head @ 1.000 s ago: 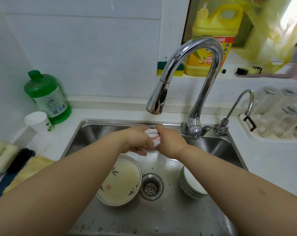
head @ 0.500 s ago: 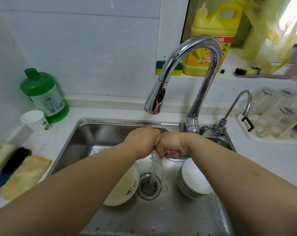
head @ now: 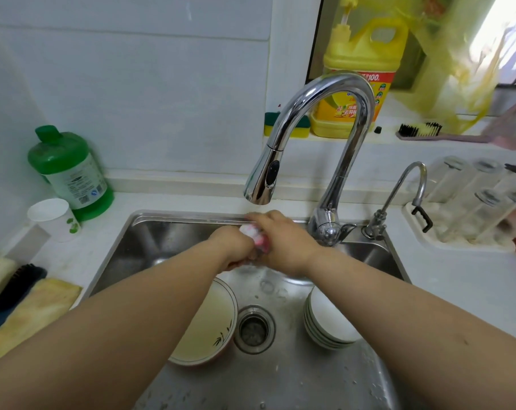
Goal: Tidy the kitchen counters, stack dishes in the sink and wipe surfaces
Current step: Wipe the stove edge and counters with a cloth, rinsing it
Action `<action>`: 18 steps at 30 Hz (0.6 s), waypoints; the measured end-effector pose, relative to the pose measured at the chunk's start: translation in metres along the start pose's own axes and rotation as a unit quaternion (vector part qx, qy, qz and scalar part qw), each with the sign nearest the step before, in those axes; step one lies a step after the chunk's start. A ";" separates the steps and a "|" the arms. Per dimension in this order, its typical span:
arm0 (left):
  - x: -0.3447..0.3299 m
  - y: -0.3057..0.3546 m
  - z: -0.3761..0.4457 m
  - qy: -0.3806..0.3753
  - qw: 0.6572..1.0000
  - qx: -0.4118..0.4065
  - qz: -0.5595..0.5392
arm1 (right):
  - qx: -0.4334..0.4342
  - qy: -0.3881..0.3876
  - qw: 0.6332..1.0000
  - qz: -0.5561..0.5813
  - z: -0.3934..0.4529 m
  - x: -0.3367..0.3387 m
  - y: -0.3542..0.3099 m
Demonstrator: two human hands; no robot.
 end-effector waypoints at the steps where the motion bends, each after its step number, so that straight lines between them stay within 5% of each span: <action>1: -0.002 -0.002 -0.002 -0.034 0.997 0.041 -0.049 | 0.030 0.008 0.999 -0.018 -0.002 -0.003 -0.003; 7: -0.020 0.000 -0.014 -0.156 0.986 0.051 0.006 | 0.030 0.000 0.998 -0.055 -0.010 -0.015 0.004; 9: -0.023 0.007 -0.011 -0.119 0.989 0.000 0.092 | 0.002 0.003 0.996 -0.087 -0.010 -0.015 0.007; 12: -0.032 0.021 -0.013 -0.066 0.947 -0.112 0.293 | -0.034 -0.038 0.992 -0.119 -0.010 -0.018 0.012; 18: -0.040 0.027 -0.009 0.000 0.923 -0.203 0.327 | -0.052 -0.138 0.988 -0.041 -0.013 -0.019 0.024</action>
Point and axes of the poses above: each hand's wrist, its own z-axis towards the middle knuckle, its own x-axis out of the back of the hand, y = z × x, the point moved 5 cm from there along z, towards the middle knuckle, and after that the axes turned 11 degrees about -z, right-handed, at the moved point
